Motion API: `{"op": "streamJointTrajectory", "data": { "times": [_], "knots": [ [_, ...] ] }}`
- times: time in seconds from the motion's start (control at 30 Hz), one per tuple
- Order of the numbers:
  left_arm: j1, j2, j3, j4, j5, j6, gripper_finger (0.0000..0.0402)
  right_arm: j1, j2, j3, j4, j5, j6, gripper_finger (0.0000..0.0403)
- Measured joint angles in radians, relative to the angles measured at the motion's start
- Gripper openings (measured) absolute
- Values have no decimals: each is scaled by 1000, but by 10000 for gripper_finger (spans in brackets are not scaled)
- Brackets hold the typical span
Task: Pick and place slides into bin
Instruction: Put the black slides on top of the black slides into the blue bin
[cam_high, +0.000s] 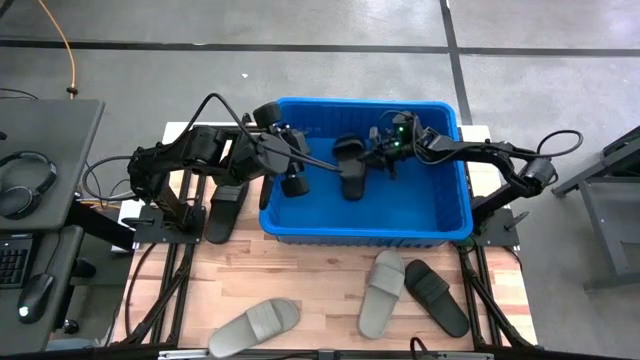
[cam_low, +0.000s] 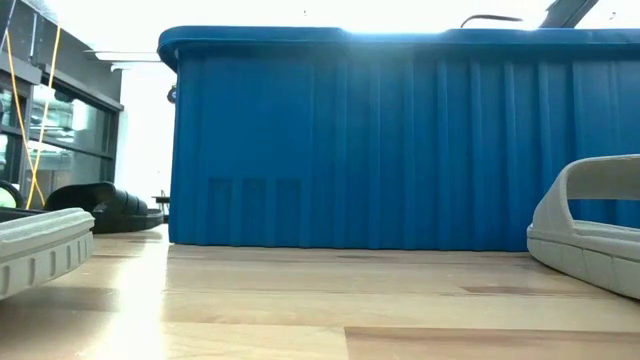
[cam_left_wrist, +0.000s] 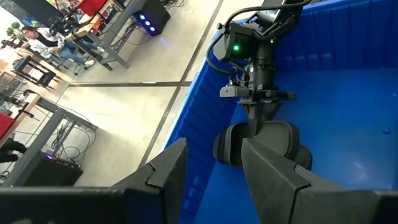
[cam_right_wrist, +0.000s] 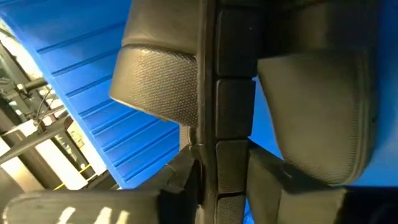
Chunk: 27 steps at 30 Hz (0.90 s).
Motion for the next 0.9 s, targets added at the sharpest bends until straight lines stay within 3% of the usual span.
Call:
{"op": "streamJointTrajectory", "data": {
  "times": [0.5, 0.9],
  "knots": [
    [0, 0, 0, -13, 0, 2, 142, 1, 1, -1, -48, -14, 0, 167],
    [0, 0, 0, -14, 0, 6, 142, 6, 1, -2, -110, -38, -18, 179]
  ]
}}
